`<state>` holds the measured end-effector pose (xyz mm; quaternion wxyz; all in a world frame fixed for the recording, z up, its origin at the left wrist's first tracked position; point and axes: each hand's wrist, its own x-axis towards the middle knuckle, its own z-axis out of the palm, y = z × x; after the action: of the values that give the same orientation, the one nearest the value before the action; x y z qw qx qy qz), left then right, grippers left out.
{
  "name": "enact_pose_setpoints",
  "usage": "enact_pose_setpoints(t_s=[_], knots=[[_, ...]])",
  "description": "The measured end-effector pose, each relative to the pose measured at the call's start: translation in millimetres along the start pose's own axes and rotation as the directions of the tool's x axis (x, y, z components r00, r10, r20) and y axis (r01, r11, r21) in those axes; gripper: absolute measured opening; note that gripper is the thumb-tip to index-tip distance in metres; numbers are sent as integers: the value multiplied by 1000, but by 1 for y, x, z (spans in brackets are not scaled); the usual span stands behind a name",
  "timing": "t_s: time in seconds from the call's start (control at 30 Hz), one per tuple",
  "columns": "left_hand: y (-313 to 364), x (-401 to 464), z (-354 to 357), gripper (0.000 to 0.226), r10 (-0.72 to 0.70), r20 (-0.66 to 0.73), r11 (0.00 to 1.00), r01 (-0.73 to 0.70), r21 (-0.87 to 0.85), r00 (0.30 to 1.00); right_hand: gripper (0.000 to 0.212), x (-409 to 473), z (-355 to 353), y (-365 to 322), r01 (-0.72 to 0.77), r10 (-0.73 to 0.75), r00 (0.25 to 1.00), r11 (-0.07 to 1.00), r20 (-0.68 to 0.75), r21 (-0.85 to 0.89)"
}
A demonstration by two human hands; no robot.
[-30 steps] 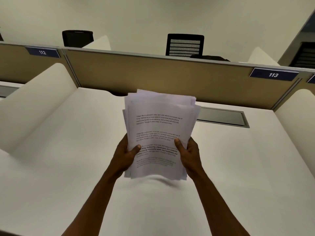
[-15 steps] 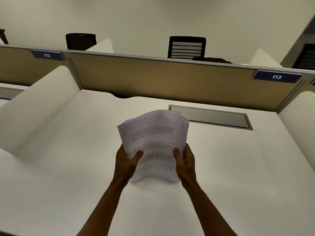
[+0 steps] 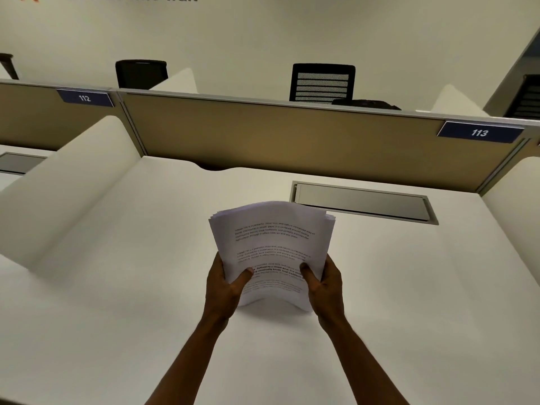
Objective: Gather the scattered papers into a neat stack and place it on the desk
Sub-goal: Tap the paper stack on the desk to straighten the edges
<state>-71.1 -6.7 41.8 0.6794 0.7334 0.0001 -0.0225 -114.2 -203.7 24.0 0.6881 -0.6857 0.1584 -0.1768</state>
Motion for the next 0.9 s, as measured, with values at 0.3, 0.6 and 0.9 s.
enact_pose_setpoints(t_s=[0.3,0.6,0.9], knots=[[-6,4,-4,59,-17,27,1000,17,5,1000,44,-6,4,2,11,-11,1000,1000,-15,17],[-3,6,-7,46,28,-11,999,-28,-17,1000,41,-7,18,-5,37,-32,996,997,-82,64],[-17,8,-15,38,-22,-33,1000,22,-1,999,34,-8,27,4,5,-4,996,1000,-92,11]])
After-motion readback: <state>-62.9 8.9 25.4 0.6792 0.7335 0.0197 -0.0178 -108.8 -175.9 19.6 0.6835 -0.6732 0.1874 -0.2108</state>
